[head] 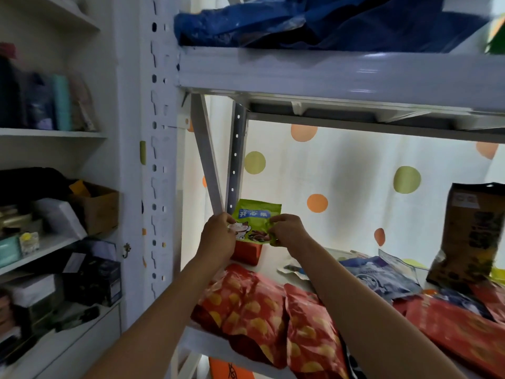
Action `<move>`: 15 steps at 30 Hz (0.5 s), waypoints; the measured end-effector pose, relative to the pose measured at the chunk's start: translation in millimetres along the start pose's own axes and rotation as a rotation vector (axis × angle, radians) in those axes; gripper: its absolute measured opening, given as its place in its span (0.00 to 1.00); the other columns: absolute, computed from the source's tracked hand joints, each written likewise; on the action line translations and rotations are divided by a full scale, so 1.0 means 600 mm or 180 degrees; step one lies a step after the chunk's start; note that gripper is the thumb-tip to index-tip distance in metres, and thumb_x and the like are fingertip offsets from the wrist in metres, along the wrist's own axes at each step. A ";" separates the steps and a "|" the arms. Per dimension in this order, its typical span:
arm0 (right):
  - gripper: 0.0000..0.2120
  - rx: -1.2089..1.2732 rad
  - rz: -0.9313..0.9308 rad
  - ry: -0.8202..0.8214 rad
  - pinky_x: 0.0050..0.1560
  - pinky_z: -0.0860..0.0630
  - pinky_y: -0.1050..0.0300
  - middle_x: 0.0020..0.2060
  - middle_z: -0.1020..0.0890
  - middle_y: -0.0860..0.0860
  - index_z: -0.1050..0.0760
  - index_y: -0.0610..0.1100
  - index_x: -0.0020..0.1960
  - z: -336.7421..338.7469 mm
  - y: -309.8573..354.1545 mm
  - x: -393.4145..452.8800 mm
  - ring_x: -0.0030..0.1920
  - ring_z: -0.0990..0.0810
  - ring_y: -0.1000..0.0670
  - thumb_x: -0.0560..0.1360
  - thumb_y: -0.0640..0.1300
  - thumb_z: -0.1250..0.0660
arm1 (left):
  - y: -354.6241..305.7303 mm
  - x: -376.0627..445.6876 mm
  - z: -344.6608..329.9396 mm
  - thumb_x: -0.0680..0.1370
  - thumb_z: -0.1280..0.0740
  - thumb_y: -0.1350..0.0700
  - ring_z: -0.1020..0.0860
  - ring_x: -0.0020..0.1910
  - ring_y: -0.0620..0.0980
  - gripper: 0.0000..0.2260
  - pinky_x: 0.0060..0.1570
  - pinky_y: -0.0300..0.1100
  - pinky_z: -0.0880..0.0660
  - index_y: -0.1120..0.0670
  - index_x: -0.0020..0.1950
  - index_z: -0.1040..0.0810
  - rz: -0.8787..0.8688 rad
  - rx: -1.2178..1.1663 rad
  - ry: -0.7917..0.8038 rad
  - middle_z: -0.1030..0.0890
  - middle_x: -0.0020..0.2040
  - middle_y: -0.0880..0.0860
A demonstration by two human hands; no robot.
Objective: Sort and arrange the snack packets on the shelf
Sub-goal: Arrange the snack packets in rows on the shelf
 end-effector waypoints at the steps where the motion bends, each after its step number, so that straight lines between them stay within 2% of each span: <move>1: 0.11 -0.0056 -0.0009 0.0010 0.22 0.25 0.61 0.33 0.26 0.42 0.24 0.39 0.48 -0.008 -0.001 0.012 0.17 0.26 0.52 0.74 0.26 0.38 | 0.003 0.007 -0.005 0.78 0.37 0.64 0.24 0.57 0.55 0.09 0.49 0.39 0.33 0.58 0.56 0.22 -0.0048 0.0125 0.0085 0.22 0.59 0.57; 3: 0.10 -0.0193 -0.0030 0.0066 0.28 0.22 0.54 0.34 0.25 0.42 0.25 0.39 0.44 -0.024 -0.006 0.033 0.23 0.24 0.47 0.74 0.26 0.38 | 0.009 0.020 -0.017 0.77 0.36 0.63 0.24 0.58 0.56 0.10 0.50 0.40 0.33 0.57 0.58 0.23 -0.0127 0.0355 0.0281 0.24 0.60 0.57; 5: 0.08 -0.0279 -0.0054 0.0210 0.35 0.22 0.48 0.36 0.25 0.41 0.25 0.37 0.49 -0.036 -0.010 0.047 0.29 0.24 0.44 0.74 0.27 0.34 | 0.016 0.029 -0.027 0.77 0.35 0.62 0.24 0.58 0.55 0.11 0.50 0.40 0.32 0.56 0.59 0.23 -0.0158 0.0479 0.0385 0.24 0.61 0.56; 8: 0.17 -0.0513 -0.0056 0.0431 0.31 0.22 0.52 0.38 0.22 0.42 0.28 0.38 0.64 -0.038 -0.010 0.055 0.31 0.22 0.45 0.76 0.35 0.32 | 0.012 0.032 -0.040 0.78 0.37 0.61 0.24 0.59 0.57 0.11 0.54 0.43 0.29 0.57 0.60 0.24 -0.0346 0.0626 0.0534 0.24 0.62 0.58; 11: 0.19 -0.1127 0.0182 0.0397 0.29 0.25 0.56 0.38 0.21 0.43 0.29 0.40 0.68 -0.019 -0.008 0.056 0.34 0.20 0.44 0.78 0.40 0.34 | 0.003 0.029 -0.055 0.78 0.37 0.59 0.26 0.62 0.57 0.15 0.59 0.45 0.28 0.56 0.64 0.25 -0.0423 0.0695 0.0805 0.25 0.66 0.57; 12: 0.18 -0.1489 0.0350 0.0281 0.32 0.23 0.56 0.42 0.20 0.43 0.29 0.41 0.67 -0.008 -0.007 0.057 0.39 0.18 0.43 0.77 0.41 0.35 | -0.002 0.027 -0.060 0.78 0.36 0.58 0.26 0.64 0.57 0.16 0.60 0.45 0.28 0.56 0.66 0.26 -0.0416 0.0701 0.0896 0.26 0.67 0.57; 15: 0.17 -0.2859 0.0796 -0.0086 0.55 0.26 0.56 0.60 0.21 0.44 0.25 0.42 0.63 0.039 -0.010 0.058 0.59 0.21 0.43 0.74 0.40 0.37 | -0.017 0.021 -0.077 0.78 0.36 0.56 0.27 0.65 0.56 0.20 0.62 0.46 0.29 0.53 0.70 0.29 -0.0462 0.0730 0.1080 0.27 0.70 0.57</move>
Point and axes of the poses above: each hand's wrist, its own x-axis towards the middle knuckle, its own z-axis out of the back of the hand, y = z × x, the point moved 4 cm from there along x, towards the middle knuckle
